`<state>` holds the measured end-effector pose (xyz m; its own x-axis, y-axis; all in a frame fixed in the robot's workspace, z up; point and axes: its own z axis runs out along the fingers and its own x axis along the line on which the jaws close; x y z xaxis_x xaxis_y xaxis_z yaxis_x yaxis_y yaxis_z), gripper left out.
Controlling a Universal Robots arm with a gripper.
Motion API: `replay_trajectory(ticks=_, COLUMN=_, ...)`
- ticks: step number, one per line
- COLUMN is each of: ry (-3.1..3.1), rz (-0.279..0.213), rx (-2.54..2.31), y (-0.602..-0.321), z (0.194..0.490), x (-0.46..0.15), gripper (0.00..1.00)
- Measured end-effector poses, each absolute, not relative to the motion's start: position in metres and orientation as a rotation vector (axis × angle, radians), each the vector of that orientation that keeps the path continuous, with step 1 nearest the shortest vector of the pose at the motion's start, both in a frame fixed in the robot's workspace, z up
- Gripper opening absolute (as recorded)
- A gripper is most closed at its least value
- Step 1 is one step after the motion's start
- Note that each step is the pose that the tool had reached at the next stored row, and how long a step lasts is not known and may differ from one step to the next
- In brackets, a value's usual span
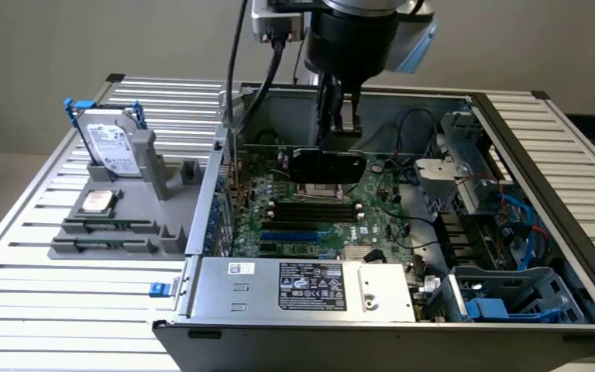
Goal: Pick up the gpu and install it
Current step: 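Insert the gpu into the slot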
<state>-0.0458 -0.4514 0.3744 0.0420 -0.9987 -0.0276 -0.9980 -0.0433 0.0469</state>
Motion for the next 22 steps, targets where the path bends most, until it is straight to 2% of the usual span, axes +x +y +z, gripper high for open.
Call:
replay_trajectory(ticks=2, ry=-2.167, rz=-0.091, rx=2.261, y=-0.460, z=0.370, x=-0.046, gripper=0.26)
replay_trajectory(ticks=22, ry=-2.179, rz=-0.084, rx=2.264, y=-0.460, z=0.336, x=-0.057, gripper=0.26)
